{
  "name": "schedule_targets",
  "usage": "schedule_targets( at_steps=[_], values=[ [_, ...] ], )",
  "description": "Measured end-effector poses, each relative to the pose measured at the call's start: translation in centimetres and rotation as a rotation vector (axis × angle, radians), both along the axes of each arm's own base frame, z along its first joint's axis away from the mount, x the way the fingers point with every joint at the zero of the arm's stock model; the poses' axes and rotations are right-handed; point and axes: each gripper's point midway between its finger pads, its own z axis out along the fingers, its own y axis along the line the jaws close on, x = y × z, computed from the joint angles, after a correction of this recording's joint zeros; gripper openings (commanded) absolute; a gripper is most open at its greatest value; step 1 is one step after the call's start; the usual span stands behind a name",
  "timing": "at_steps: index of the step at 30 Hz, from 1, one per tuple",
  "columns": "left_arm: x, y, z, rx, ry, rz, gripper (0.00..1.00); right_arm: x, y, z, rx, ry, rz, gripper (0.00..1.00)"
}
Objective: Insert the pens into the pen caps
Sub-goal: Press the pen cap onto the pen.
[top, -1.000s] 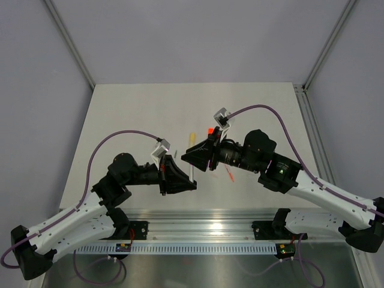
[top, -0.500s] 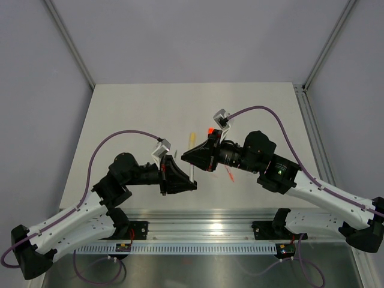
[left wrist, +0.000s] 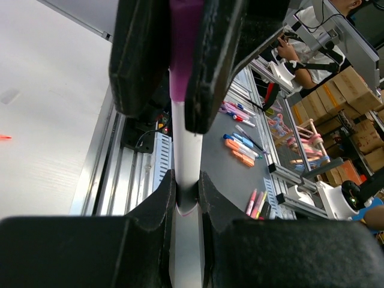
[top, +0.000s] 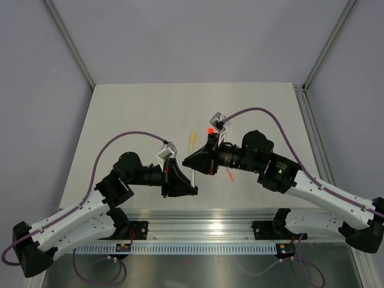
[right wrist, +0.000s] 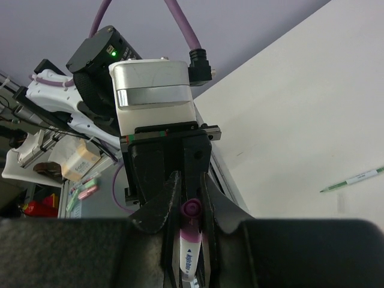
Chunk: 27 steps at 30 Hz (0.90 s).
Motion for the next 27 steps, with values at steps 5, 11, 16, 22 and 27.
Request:
schedule_targets(
  at_steps=[5,11,16,22,27],
  values=[
    [-0.9,0.1,0.2,-0.007,0.009,-0.047,0.0,-0.9,0.0,0.1,-0.007,-0.019,0.057,0.0],
    [-1.9,0.2,1.5,-0.05,0.009,-0.105,0.0,-2.3,0.0,1.6,0.049,-0.065,0.132,0.0],
    [-2.3,0.4,2.0,-0.052,0.007,-0.12,0.0,-2.7,0.1,2.0,0.086,-0.065,0.162,0.0],
    [-2.5,0.6,1.4,-0.001,0.024,-0.125,0.0,-2.9,0.2,1.3,0.118,-0.034,0.167,0.0],
    [-2.6,1.1,1.6,0.072,0.008,-0.112,0.0,-3.0,-0.2,1.2,0.137,-0.015,0.135,0.0]
  ],
)
